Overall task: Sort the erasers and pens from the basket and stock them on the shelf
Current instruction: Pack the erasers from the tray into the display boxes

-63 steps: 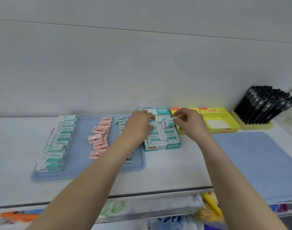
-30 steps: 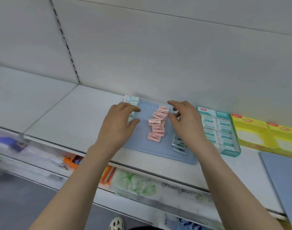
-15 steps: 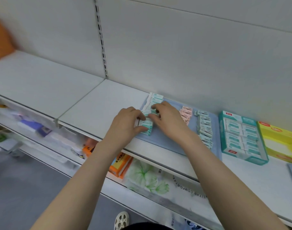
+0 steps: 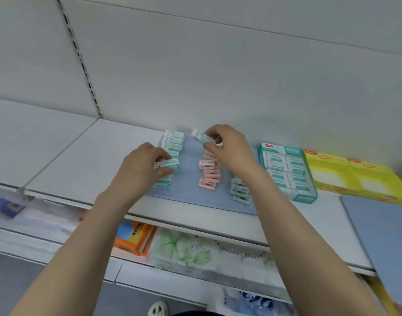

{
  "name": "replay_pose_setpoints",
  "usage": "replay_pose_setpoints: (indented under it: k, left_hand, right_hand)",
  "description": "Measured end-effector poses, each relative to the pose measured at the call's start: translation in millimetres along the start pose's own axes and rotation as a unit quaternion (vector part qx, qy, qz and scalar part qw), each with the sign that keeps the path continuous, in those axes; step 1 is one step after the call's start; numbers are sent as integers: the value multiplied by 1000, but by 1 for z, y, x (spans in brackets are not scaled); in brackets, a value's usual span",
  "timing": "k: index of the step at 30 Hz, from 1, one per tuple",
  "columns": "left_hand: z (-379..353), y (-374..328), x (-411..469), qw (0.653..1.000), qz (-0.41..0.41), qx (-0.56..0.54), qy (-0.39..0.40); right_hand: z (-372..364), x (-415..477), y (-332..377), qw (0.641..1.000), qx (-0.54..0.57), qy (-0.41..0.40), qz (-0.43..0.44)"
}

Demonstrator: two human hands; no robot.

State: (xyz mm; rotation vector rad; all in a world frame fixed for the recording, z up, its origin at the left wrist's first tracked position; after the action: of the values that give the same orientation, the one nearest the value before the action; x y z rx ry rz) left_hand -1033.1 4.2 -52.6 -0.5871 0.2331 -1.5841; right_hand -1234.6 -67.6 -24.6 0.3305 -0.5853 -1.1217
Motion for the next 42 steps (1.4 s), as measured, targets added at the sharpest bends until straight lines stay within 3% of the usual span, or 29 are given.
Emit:
replay_pose_setpoints:
  k: [5,10,22,24,27,29,35,42]
  left_hand:
    - [-24,-59,26,997,-50,-60,1]
    - [-53,-107,39,992,-89,-84,28]
    - [-79,-140,53,988,-117,-85,53]
    - [-84,-151,53,985,-137,-91,60]
    - [-97,-173,54,979,-169,-86,71]
    - [-106,-188,56,977,-179,-87,76]
    - [-136,-202,64,967,-235,-5,100]
    - [-151,-200,64,949,-286,52,120]
  right_hand:
    - [75,-45,-85,987,1,-90,-131]
    - [98,-90,-137,972,-101,-9,-211]
    - [67,-88,-142,984,-69,-45,-160]
    - [76,-88,-137,981,23,-81,-175]
    - [87,-91,-126,939,267,-86,-197]
    - [92,-92,-128,931,304,-71,-190]
    - [124,-112,-178,946,74,-149,-278]
    - [111,-111,-177,959,1,-118,-257]
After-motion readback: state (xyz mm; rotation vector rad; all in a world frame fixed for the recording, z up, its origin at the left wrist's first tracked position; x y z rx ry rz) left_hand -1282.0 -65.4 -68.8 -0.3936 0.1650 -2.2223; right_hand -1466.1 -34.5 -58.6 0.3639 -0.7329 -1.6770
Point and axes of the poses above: each hand's wrist, its own x-axis towards the middle knuckle, its own z-axis out of the back of the hand, y = z × x, the point moved 4 cm from there along x, towards the middle knuckle, and after that the axes turned 1 degree about -y, right-handed, at the moved point
